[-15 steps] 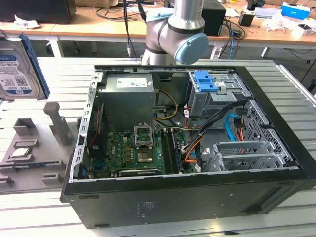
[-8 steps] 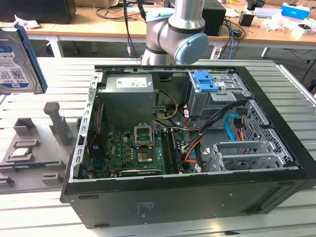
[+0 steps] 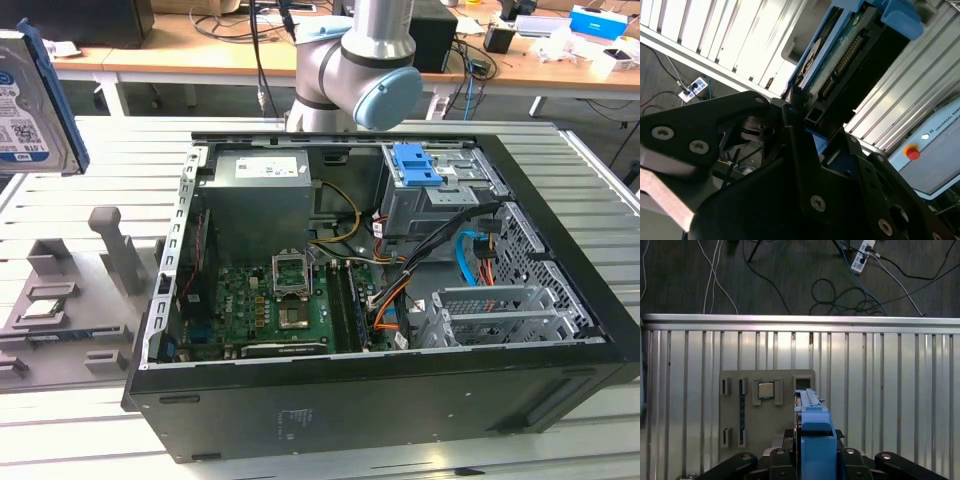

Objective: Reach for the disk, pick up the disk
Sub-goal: 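Pick up the disk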

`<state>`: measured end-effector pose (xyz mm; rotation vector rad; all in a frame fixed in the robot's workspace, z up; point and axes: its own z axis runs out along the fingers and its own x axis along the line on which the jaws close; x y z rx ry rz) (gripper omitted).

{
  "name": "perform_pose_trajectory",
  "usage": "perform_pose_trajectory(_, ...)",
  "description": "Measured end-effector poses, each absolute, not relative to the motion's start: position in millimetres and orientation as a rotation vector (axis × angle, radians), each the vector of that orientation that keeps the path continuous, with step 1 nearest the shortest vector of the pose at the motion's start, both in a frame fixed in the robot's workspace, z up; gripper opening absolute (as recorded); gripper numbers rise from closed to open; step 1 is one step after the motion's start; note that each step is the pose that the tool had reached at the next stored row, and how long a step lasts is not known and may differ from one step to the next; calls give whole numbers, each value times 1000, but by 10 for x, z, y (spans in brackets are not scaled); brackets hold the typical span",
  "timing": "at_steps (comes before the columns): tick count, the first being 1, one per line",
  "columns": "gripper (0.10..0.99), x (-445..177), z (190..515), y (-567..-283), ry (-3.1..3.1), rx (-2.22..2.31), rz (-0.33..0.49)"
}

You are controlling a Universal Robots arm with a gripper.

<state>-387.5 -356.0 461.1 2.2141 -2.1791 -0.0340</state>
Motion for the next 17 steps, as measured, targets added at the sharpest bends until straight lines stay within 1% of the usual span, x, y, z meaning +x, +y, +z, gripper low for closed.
perform_pose_trajectory(7,369,-3872,4770,-3560,-2179,2214,-35)
perform_pose_trajectory(12,369,-3864,5175,-3560,-2178,2213,-37)
perform_pose_trajectory(14,369,-3862,5282,-3560,-2177,2212,-38)
perform_pose_trajectory(17,369,-3861,5349,-3559,-2177,2212,-38)
